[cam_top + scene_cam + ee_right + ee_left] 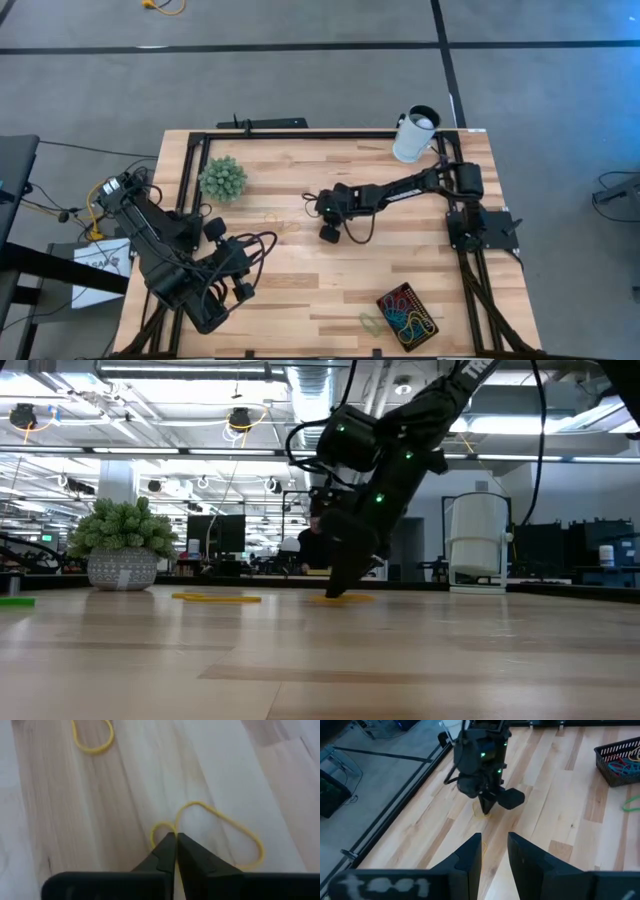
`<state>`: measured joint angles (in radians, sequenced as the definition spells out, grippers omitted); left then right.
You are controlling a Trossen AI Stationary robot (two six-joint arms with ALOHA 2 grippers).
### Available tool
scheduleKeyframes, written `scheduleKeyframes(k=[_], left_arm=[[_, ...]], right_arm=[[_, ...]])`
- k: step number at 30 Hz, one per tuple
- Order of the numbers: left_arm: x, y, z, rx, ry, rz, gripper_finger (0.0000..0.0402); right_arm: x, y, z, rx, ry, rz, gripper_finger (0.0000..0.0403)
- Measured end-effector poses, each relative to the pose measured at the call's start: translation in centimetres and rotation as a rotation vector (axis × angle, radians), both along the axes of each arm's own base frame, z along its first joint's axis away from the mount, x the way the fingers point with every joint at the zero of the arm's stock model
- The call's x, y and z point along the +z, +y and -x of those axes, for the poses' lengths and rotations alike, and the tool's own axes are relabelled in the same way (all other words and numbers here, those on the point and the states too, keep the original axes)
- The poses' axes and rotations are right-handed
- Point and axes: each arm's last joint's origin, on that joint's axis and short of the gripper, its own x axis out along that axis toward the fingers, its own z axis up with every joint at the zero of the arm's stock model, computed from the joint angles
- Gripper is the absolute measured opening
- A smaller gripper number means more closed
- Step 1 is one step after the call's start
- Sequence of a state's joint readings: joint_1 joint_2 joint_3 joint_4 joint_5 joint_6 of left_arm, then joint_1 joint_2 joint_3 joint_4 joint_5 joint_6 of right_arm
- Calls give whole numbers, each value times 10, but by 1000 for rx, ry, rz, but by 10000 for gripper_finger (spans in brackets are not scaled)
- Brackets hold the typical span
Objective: Pick and place rubber bands into bin
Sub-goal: Put the yellow rubber band into the black basket
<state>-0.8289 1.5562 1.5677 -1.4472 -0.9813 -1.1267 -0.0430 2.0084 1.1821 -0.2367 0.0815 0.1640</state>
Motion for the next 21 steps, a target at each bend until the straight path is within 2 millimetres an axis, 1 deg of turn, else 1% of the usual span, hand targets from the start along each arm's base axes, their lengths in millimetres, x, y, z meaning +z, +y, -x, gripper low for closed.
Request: scheduleKeyframes(k=[1, 3, 5, 8, 11, 14, 18, 21], left_arm=[[0, 0, 0, 0, 0, 0, 85], [0, 0, 0, 5, -4, 6, 85], [0, 0, 0, 9, -10, 13, 85], [0, -1, 0, 11, -13, 21, 85], [0, -1, 0, 18, -18, 36, 85], [0, -1, -1, 20, -25, 44, 85], [0, -2, -2, 20, -34, 54, 85], [0, -2, -2, 21, -35, 54, 85]], right_arm=[[3, 4, 0, -2, -8, -1, 12], [18, 16, 6, 19, -16, -17, 8], [45, 29, 8, 55, -96, -19, 3], [84, 52, 26, 65, -136, 2, 5], [120, 79, 54, 73, -166, 28, 2], [153, 113, 89, 98, -206, -50, 2], [173, 157, 136, 110, -196, -119, 2], [175, 189, 169, 112, -176, -148, 1]])
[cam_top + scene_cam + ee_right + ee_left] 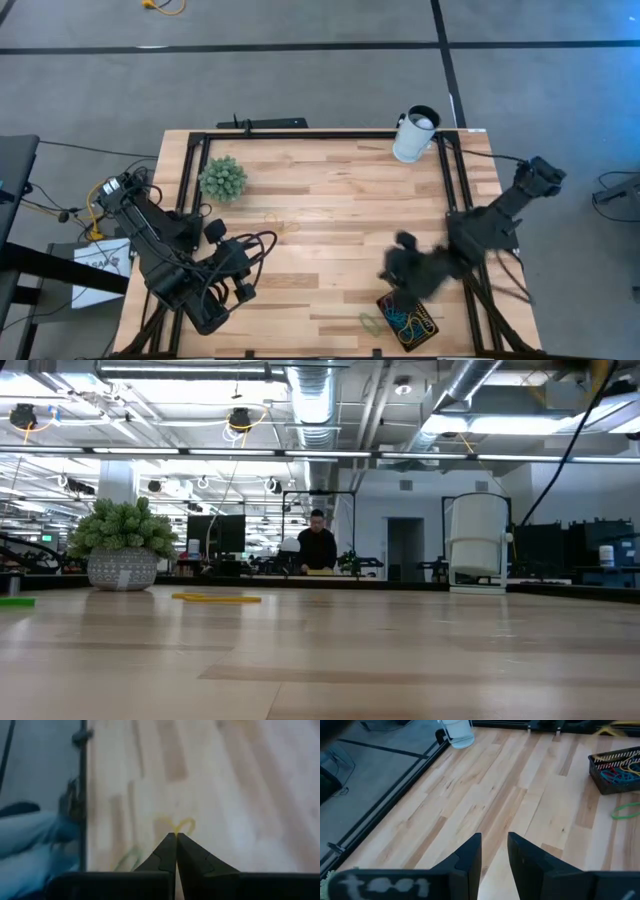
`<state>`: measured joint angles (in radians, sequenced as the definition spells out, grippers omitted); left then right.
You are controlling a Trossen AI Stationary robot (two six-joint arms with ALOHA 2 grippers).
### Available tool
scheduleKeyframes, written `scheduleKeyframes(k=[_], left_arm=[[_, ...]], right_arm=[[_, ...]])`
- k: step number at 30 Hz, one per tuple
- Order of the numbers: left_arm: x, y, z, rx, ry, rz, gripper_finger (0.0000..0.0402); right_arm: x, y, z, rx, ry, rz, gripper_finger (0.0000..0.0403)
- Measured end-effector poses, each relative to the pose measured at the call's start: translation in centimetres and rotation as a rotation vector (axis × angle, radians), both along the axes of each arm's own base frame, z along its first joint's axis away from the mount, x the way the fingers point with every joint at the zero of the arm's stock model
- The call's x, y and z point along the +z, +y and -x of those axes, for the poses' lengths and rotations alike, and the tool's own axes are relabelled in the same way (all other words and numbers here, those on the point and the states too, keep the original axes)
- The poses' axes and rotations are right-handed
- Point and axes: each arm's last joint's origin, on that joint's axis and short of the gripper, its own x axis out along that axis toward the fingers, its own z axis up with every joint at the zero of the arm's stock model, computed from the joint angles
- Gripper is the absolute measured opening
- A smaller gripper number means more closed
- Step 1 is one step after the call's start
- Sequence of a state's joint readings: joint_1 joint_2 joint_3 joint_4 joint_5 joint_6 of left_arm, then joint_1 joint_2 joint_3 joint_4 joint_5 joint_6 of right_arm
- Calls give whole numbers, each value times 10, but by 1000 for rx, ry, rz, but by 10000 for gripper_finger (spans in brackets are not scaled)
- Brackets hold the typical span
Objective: Pick and place rubber bands into bin
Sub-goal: Put the yellow rubber band into the black basket
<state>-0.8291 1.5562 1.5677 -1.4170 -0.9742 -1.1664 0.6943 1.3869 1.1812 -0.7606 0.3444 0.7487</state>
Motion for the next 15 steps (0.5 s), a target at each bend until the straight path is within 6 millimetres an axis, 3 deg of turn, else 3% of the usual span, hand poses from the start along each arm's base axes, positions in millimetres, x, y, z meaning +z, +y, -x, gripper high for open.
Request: scheduleKeyframes(k=[7, 10, 15], left_arm=[[0, 0, 0, 1, -7, -3, 85], [0, 0, 0, 1, -7, -4, 85], [0, 0, 0, 1, -7, -4, 85]], right_arm=[[-24, 62, 55, -20, 113, -62, 1], [-43, 81, 65, -39, 151, -40, 1], [-76, 96, 61, -98, 224, 12, 1]])
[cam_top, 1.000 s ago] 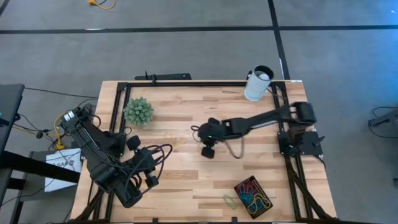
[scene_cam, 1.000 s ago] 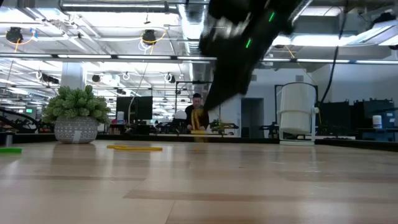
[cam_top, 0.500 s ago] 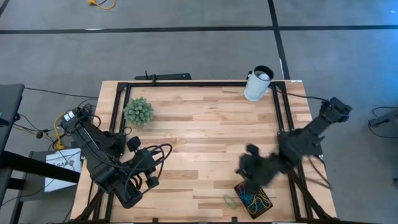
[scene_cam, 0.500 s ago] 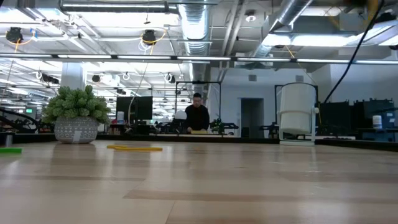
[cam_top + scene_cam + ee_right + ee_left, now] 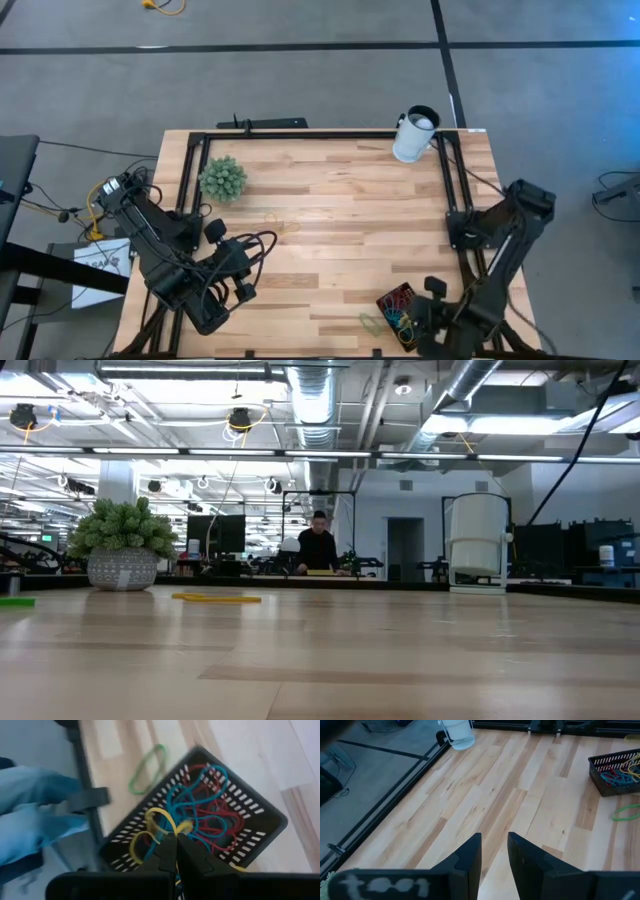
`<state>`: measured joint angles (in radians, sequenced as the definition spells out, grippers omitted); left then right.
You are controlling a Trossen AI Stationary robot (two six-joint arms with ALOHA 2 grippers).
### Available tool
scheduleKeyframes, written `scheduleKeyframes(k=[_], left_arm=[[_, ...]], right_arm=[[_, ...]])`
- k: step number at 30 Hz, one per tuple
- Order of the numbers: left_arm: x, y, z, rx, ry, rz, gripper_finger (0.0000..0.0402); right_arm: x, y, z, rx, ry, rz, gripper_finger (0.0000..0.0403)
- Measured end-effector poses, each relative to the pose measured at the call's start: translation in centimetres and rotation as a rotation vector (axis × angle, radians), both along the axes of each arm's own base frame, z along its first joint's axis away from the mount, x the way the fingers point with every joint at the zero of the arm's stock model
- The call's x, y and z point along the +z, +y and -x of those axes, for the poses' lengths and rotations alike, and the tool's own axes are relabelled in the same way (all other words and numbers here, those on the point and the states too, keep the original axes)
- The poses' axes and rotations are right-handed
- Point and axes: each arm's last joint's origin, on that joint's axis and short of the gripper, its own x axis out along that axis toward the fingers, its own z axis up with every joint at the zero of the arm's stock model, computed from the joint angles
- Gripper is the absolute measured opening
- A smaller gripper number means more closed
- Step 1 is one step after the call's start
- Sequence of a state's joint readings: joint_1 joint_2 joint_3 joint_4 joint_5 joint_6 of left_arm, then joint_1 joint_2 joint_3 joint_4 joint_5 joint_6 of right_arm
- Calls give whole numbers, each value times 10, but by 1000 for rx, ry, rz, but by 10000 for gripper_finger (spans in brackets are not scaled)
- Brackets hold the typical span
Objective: Pick and place rubber bands into bin
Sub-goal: Put the yellow rubber band into the black basket
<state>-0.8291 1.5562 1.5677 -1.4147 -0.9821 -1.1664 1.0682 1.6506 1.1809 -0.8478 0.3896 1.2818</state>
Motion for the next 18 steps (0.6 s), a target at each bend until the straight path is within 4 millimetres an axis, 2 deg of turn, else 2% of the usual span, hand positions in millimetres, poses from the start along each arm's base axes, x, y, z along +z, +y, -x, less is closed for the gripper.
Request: scheduleKeyframes(k=[10, 18], left_arm=[[0, 0, -1, 1, -9, 2, 85], [1, -1, -1, -5, -17, -6, 85]], right_arm=[[-37, 3, -17, -59, 245, -22, 10], [-46, 4, -20, -46, 351, -44, 56]])
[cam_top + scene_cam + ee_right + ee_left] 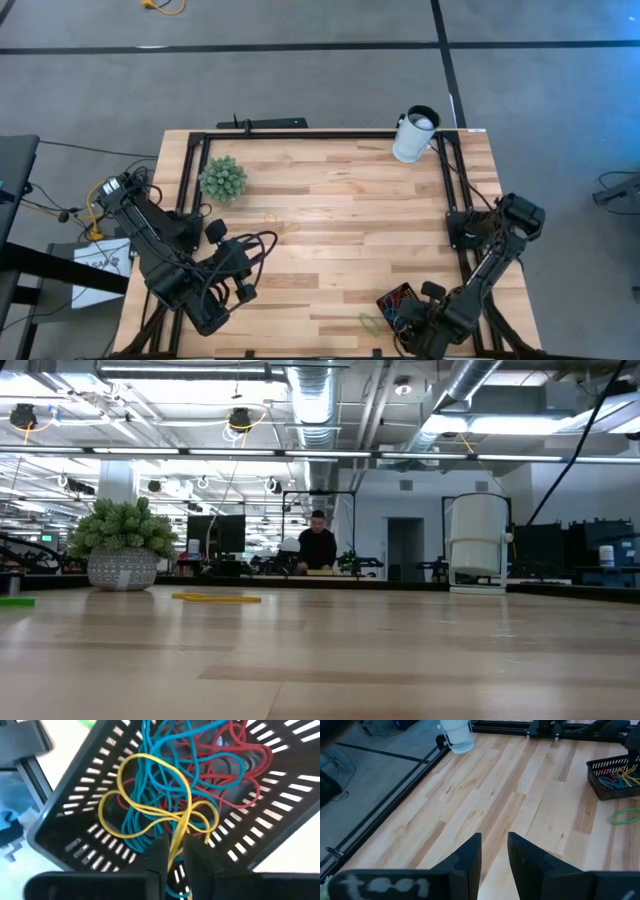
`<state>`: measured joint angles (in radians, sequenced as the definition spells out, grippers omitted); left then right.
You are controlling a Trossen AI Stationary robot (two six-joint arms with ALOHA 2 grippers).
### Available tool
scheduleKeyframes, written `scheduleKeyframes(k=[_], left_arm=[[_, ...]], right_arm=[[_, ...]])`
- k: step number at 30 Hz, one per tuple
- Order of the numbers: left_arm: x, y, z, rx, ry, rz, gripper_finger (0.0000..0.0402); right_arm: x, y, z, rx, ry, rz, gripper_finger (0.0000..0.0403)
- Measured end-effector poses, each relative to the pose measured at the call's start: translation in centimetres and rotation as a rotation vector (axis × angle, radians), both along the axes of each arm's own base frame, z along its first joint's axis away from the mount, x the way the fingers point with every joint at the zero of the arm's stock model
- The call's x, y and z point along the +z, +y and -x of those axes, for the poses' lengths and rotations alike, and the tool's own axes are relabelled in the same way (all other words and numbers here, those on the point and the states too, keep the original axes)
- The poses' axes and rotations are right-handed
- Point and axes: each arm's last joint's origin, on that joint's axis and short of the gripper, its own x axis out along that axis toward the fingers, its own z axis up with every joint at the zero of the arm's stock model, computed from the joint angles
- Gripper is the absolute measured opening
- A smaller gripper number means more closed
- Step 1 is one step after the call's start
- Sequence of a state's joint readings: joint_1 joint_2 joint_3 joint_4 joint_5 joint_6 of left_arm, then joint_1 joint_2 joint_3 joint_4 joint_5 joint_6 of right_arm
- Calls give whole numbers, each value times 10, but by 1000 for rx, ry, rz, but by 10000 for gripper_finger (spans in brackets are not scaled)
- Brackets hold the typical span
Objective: Pick and place rubber bands into bin
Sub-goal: Put the yellow rubber band into the black basket
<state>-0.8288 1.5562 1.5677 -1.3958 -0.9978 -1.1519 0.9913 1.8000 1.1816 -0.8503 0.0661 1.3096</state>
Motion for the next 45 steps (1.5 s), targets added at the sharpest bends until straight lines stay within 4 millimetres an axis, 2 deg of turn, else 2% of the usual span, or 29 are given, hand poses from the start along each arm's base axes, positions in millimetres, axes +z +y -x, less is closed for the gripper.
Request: scheduleKeyframes(k=[8, 13, 18, 23, 25, 28, 33, 38, 42, 45], left_arm=[[0, 0, 0, -1, 0, -2, 85], [0, 0, 0, -3, 2, -6, 85], [0, 0, 0, -18, 9, -39, 85], [1, 1, 0, -15, -12, -69, 85], [1, 1, 0, -15, -12, -70, 85], [1, 1, 0, -16, -11, -68, 85], [1, 1, 0, -18, -2, -59, 85], [0, 1, 0, -19, 12, -46, 85], [-1, 0, 4, -26, 48, -28, 85], [-1, -1, 8, -20, 59, -29, 85]], right_arm=[[10, -9, -4, -17, -3, 2, 84], [36, -16, 0, -14, -80, -53, 87], [74, -35, 1, 49, -390, 44, 87], [104, -64, -11, 46, -718, 341, 87], [109, -78, -22, 11, -783, 472, 87], [107, -99, -50, 28, -740, 555, 87], [86, -128, -116, 155, -688, 501, 83], [62, -160, -177, 320, -798, 442, 73], [38, -193, -212, 377, -887, 327, 70], [16, -215, -231, 411, -941, 312, 70]])
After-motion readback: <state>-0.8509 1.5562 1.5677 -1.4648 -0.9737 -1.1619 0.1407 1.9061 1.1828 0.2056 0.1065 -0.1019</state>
